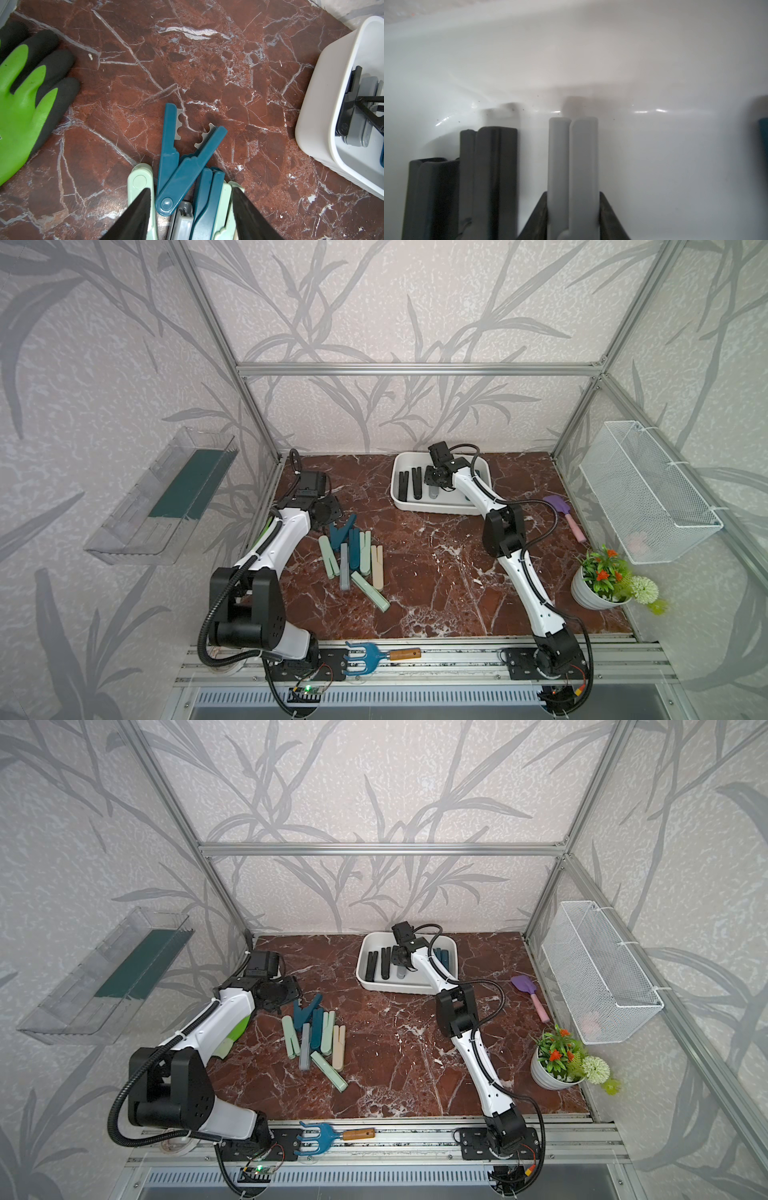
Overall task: Put the pruning pliers into the storage box
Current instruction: Place the pruning pliers in the storage box.
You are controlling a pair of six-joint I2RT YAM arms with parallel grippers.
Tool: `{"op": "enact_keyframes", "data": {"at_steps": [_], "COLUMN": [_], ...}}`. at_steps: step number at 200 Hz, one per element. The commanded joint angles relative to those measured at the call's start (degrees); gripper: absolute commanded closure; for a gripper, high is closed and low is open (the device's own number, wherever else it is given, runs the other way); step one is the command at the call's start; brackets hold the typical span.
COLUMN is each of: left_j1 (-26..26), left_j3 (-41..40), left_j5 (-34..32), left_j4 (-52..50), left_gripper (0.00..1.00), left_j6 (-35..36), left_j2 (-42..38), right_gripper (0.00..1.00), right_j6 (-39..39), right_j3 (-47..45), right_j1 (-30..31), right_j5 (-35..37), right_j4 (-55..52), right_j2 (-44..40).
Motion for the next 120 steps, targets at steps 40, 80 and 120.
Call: {"op": "enact_keyframes", "data": {"at_steps": [40, 80, 120], "left_j1": [0.12, 0.11, 0.07], "left_j3": [1.29, 1.29, 1.16], "left_j5": [-0.72, -0.73, -0.46], "left_j4": [-1.18, -1.31, -1.25], "left_gripper": [0.37, 0.37, 0.37], "left_j6": [0.69, 0.79, 0.74], "left_j2": [-0.79, -1.22, -2.0], "right_gripper": [0.45, 0.36, 0.3], "right_j6": [-0.45, 0.39, -0.32], "right_j3": [2.57, 2.9, 0.12], "right_j1": [-0.02, -0.1, -0.54], "right_j5": [-0.24, -0.79, 0.51], "right_j4": [-1.27, -1.36, -3.12], "right_j2": [1.82, 1.49, -3.0]}}
